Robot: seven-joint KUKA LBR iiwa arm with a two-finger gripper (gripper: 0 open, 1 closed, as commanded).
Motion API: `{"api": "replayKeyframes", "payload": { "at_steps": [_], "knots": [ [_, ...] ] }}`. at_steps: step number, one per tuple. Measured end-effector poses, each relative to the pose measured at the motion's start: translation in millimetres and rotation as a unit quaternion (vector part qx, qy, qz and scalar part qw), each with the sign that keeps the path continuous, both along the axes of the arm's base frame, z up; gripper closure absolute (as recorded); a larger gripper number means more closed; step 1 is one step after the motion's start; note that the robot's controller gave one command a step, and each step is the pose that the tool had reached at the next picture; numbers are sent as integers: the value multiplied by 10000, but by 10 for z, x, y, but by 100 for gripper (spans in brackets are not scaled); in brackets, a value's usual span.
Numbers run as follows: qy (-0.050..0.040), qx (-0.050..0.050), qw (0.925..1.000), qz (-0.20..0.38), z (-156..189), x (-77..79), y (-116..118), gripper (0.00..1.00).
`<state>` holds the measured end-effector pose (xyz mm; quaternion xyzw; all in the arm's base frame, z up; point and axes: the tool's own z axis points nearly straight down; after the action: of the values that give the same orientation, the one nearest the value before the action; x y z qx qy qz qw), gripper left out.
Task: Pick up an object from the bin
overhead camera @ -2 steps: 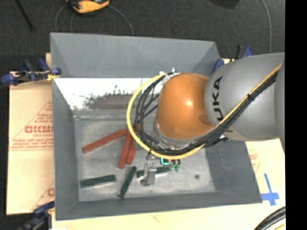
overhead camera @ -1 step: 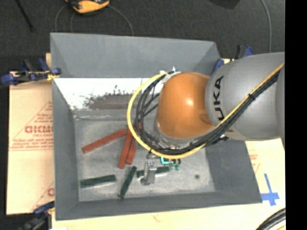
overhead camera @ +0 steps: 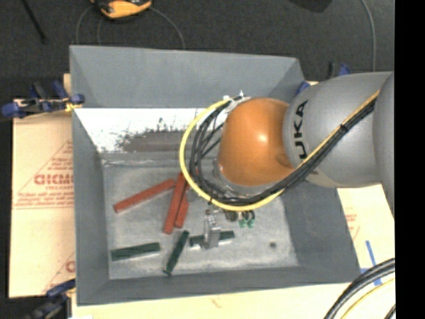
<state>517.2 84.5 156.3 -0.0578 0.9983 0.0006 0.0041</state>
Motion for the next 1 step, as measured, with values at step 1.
{"api": "replayKeyframes", "payload": {
  "at_steps": [1],
  "knots": [
    [26,-13,9992,396,-361,-208,392,0]
  ]
}}
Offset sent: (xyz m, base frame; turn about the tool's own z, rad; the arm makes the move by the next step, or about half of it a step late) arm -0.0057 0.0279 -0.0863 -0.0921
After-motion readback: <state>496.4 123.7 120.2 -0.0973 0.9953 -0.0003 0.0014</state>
